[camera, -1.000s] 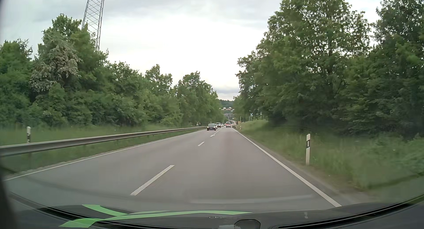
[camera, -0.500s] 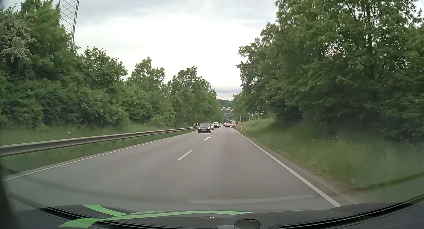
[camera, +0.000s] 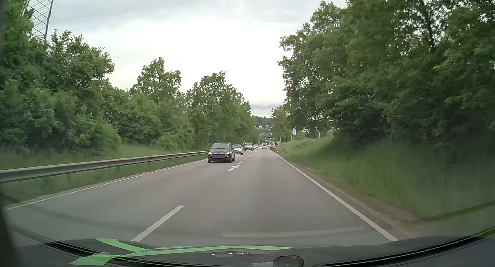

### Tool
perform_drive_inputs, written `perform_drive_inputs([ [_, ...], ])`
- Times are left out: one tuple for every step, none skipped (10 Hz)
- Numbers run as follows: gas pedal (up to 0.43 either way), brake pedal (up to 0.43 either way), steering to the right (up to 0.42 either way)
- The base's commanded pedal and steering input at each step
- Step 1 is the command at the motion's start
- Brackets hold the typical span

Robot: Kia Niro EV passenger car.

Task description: Follow the waypoints while adhering to traffic rules and regulations

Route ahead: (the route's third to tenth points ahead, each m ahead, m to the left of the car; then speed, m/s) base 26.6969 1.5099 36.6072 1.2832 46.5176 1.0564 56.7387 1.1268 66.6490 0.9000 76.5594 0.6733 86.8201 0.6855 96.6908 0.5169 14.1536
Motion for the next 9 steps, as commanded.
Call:
perform_drive_inputs([
  [0.039,0.0,0.002],
  [0.039,0.0,0.002],
  [0.039,0.0,0.002],
  [0.039,0.0,0.002],
  [0.039,0.0,0.002],
  [0.039,0.0,0.002],
  [0.039,0.0,0.002],
  [0.039,0.0,0.002],
  [0.039,0.0,0.002],
])
